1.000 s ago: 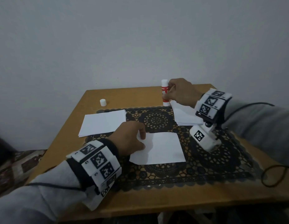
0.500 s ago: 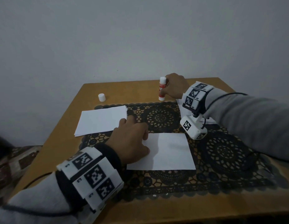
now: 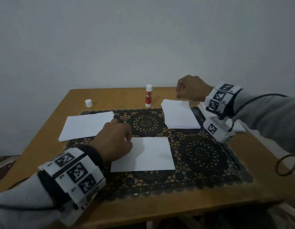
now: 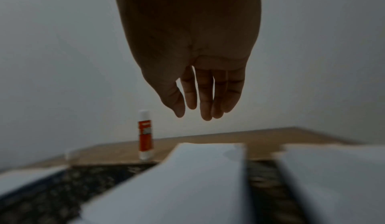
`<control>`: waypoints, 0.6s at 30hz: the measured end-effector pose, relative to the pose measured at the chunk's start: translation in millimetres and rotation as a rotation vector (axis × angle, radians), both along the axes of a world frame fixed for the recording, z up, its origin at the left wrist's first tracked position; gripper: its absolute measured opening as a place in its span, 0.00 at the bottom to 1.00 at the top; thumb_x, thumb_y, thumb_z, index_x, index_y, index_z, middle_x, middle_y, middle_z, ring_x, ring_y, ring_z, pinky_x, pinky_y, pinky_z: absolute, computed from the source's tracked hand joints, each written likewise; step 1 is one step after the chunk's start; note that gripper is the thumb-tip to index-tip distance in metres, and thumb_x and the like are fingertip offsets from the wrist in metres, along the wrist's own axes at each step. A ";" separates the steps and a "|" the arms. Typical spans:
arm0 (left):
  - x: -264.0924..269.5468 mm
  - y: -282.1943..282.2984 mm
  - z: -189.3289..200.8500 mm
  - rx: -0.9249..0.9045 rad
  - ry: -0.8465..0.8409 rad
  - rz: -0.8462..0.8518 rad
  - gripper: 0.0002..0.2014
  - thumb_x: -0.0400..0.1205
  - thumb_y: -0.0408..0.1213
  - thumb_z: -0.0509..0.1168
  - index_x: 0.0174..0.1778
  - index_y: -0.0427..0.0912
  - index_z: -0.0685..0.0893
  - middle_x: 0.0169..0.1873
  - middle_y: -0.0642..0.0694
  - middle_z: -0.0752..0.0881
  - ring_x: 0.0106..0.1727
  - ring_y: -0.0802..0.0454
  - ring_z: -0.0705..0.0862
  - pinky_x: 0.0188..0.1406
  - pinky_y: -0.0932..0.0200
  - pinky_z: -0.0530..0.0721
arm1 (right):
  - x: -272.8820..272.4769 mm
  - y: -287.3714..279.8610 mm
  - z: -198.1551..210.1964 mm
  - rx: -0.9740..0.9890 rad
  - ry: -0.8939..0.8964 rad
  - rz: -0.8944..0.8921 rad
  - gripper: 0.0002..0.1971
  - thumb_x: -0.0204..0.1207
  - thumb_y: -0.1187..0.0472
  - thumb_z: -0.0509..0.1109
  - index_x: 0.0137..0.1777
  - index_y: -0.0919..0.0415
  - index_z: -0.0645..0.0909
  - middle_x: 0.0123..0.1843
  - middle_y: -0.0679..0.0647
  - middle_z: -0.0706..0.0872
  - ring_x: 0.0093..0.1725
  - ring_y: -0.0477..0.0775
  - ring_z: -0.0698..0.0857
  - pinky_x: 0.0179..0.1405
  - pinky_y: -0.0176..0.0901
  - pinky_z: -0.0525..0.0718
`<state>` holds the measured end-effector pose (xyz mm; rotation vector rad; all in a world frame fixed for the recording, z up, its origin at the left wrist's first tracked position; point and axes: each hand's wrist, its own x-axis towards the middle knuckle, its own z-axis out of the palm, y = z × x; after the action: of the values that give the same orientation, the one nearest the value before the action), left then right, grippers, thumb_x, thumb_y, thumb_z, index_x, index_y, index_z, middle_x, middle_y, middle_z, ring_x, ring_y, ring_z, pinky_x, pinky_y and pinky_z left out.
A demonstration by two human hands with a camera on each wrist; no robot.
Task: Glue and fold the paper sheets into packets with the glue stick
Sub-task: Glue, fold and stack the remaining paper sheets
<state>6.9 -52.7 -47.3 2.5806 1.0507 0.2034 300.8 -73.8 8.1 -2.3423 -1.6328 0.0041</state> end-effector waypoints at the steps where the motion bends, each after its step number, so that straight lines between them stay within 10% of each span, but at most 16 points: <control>1: 0.6 0.1 0.3 0.000 -0.012 0.000 0.10 0.78 0.40 0.69 0.38 0.57 0.74 0.52 0.49 0.75 0.55 0.50 0.76 0.54 0.58 0.78 | 8.6 -15.5 2.7 -0.042 -0.072 0.000 0.07 0.73 0.64 0.74 0.49 0.64 0.85 0.50 0.57 0.87 0.46 0.54 0.81 0.37 0.40 0.73; 10: 0.3 -1.3 2.8 0.044 -0.028 0.030 0.04 0.79 0.35 0.65 0.39 0.47 0.79 0.42 0.48 0.78 0.45 0.52 0.77 0.36 0.63 0.70 | 47.6 -112.0 -9.4 -0.583 -0.476 0.087 0.21 0.81 0.42 0.64 0.69 0.53 0.75 0.63 0.54 0.83 0.58 0.56 0.82 0.56 0.47 0.81; 18: -0.8 1.6 -0.5 0.033 -0.010 0.061 0.07 0.79 0.35 0.65 0.36 0.49 0.77 0.41 0.49 0.78 0.42 0.53 0.76 0.30 0.66 0.68 | 52.7 -122.5 -20.9 -0.529 -0.480 0.170 0.22 0.83 0.40 0.60 0.71 0.51 0.73 0.64 0.51 0.84 0.59 0.53 0.82 0.58 0.43 0.78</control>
<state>6.0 -51.1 -47.7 2.5759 1.1332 0.2504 353.5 -196.3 -12.8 -2.7264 -2.2922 -0.1125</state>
